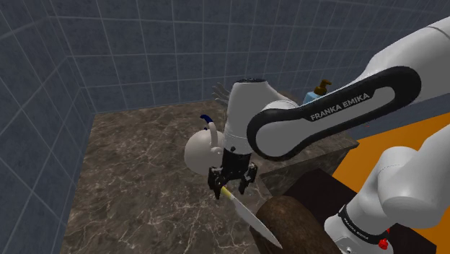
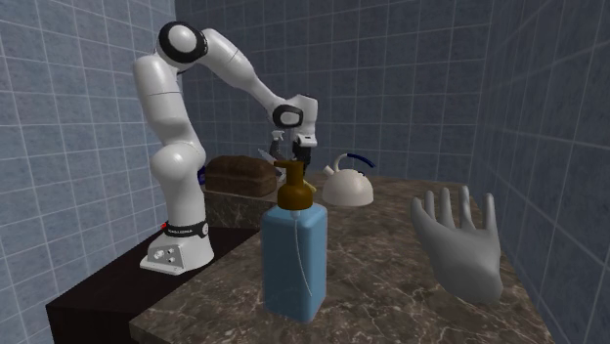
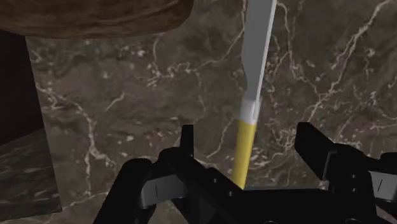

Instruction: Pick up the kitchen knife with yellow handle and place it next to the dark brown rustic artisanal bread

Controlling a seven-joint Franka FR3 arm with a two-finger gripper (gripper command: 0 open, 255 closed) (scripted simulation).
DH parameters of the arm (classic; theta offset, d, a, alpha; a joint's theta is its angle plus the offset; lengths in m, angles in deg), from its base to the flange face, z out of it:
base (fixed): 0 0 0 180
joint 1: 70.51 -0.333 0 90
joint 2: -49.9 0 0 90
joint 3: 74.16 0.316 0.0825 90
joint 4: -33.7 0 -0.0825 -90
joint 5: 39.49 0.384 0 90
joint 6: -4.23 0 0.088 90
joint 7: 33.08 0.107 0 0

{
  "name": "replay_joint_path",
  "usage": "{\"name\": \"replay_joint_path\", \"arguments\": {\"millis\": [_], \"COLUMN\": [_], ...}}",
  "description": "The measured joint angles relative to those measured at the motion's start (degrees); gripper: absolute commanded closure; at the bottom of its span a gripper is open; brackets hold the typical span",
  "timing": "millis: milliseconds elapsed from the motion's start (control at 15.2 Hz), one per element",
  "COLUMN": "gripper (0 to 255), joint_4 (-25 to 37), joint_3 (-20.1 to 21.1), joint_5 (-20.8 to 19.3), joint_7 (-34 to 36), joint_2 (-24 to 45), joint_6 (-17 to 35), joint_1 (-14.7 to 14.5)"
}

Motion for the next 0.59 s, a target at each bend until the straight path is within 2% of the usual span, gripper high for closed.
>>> {"name": "replay_joint_path", "arguments": {"millis": [198,264,396,594], "gripper": [0,0,0,0], "joint_4": [-1.4,-1.7,-2.2,-2.6], "joint_3": [-7.2,-8.3,-8.7,-8.1], "joint_5": [13.6,16.1,18.5,20.1], "joint_7": [-8.9,-10.4,-11.9,-12.7], "joint_2": [-2.5,-2.6,-2.1,-0.4], "joint_6": [-2.7,-2.9,-2.1,0.2], "joint_1": [0.7,0.8,0.5,-0.1]}}
